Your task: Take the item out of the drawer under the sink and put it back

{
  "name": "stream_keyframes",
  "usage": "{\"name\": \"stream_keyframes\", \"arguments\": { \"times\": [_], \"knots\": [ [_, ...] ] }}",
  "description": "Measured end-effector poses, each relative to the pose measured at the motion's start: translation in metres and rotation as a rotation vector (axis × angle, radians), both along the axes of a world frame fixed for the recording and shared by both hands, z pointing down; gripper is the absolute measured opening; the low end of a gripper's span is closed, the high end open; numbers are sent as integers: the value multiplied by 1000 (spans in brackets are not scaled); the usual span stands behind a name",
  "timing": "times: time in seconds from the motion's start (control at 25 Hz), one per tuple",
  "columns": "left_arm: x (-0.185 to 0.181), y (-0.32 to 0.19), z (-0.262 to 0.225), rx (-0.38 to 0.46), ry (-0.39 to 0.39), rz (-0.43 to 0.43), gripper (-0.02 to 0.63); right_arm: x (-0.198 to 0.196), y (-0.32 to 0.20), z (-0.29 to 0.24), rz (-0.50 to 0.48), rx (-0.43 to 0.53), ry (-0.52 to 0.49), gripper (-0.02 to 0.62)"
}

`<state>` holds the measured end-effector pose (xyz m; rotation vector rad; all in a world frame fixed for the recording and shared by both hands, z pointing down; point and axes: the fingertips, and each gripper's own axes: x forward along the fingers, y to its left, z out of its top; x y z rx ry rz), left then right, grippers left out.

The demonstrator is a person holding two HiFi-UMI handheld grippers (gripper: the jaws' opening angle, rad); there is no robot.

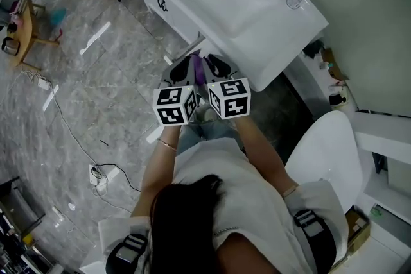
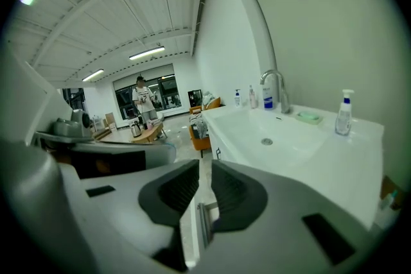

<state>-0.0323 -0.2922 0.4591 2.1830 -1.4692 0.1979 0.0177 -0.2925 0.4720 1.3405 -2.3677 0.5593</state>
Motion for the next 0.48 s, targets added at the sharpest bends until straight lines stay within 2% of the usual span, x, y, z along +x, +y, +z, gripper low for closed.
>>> {"name": "stream_keyframes", "arguments": {
  "times": [0.16,0.48],
  "knots": [
    [5,2,-12,29,-6,24,5,2,3,-8,13,19,15,41],
    [-4,4,-20,60,3,-18,5,5,4,-15,52,44,25,25]
  ]
}}
